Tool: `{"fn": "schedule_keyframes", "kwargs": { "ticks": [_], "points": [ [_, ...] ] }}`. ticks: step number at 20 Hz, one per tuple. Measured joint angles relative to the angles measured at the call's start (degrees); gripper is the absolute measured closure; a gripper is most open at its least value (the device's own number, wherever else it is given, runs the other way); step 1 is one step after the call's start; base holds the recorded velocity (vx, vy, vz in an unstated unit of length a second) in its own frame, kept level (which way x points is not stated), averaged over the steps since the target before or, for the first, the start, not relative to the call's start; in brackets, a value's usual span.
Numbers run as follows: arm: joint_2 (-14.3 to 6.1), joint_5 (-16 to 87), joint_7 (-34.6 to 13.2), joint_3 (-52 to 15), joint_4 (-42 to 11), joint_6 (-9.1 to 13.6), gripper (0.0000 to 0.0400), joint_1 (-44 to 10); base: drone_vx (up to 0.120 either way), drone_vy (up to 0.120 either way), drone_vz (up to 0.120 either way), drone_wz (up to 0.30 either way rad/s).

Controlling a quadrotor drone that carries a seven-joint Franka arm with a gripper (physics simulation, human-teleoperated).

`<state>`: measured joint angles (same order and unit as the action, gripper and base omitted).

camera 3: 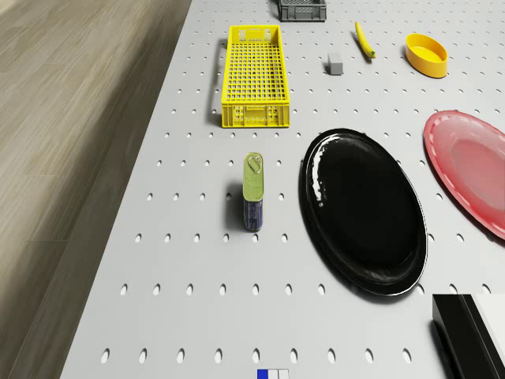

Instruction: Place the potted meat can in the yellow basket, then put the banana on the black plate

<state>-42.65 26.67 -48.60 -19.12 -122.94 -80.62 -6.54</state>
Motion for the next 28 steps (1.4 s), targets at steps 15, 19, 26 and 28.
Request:
{"fn": "schedule_keyframes", "kwargs": {
  "ticks": [15, 19, 26, 28],
  "points": [
    [-10.7, 77.7, -28.9, -43.7, -39.7, 7.7, 0.0000, -34.4, 0.120, 0.000, -0.024, 0.000],
    [-13.2, 83.9, -34.6, -48.0, -42.0, 11.6, 0.0000, -42.8, 0.120, 0.000, -0.120, 0.000],
    [-16.6, 86.9, -39.3, -51.5, -42.9, 13.8, 0.0000, -50.0, 0.120, 0.000, -0.120, 0.000],
    [-17.4, 87.0, -40.1, -52.1, -43.0, 13.8, 0.0000, -51.0, 0.120, 0.000, -0.120, 0.000]
  ]
}}
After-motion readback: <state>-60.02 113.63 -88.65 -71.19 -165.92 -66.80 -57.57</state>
